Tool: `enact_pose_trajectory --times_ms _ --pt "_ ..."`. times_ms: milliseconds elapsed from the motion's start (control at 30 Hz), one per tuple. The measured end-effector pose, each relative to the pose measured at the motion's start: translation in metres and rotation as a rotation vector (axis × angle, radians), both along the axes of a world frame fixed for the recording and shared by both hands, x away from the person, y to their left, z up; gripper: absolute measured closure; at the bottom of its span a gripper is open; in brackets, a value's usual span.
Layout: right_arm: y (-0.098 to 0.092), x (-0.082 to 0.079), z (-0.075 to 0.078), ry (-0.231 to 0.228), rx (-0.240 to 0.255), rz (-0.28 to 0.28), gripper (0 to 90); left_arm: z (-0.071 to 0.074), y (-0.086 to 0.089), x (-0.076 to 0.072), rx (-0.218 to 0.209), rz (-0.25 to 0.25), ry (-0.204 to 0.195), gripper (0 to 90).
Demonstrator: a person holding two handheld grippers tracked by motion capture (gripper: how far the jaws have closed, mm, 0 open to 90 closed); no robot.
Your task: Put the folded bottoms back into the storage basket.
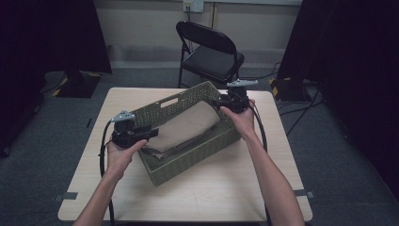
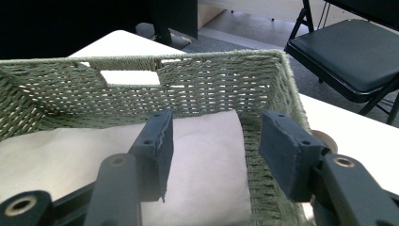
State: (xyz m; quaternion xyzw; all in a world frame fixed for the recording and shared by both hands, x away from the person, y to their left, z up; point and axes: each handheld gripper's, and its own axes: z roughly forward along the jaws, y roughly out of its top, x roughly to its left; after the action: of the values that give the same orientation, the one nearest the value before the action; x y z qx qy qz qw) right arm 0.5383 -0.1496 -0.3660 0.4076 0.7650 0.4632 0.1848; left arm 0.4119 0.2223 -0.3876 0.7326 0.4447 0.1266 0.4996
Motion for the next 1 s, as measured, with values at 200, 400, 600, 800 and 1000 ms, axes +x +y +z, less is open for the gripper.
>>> enact_pose_trajectory --times_ms 200,400,600,800,1000 --pt "-0.018 -0.011 0.001 -0.014 -0.020 0.005 44.4 0.007 0.012 -0.013 0.012 0.039 -0.031 52.9" --pt "-0.037 -0.021 -0.002 -0.040 -0.033 -0.005 44.7 0.004 0.023 -0.020 0.014 0.083 -0.024 46.8" --pt "-0.062 -0.020 -0.013 -0.007 -0.011 -0.050 44.3 -0.003 0.029 -0.025 0.037 0.133 -0.017 39.3" --pt "-0.069 -0.018 -0.034 0.038 -0.035 -0.068 48.6 -0.015 0.035 -0.022 0.043 0.175 0.027 30.9" --pt "-0.074 -0.016 -0.048 0.073 -0.009 -0.083 57.5 -0.025 0.034 -0.020 0.071 0.160 0.039 29.7"
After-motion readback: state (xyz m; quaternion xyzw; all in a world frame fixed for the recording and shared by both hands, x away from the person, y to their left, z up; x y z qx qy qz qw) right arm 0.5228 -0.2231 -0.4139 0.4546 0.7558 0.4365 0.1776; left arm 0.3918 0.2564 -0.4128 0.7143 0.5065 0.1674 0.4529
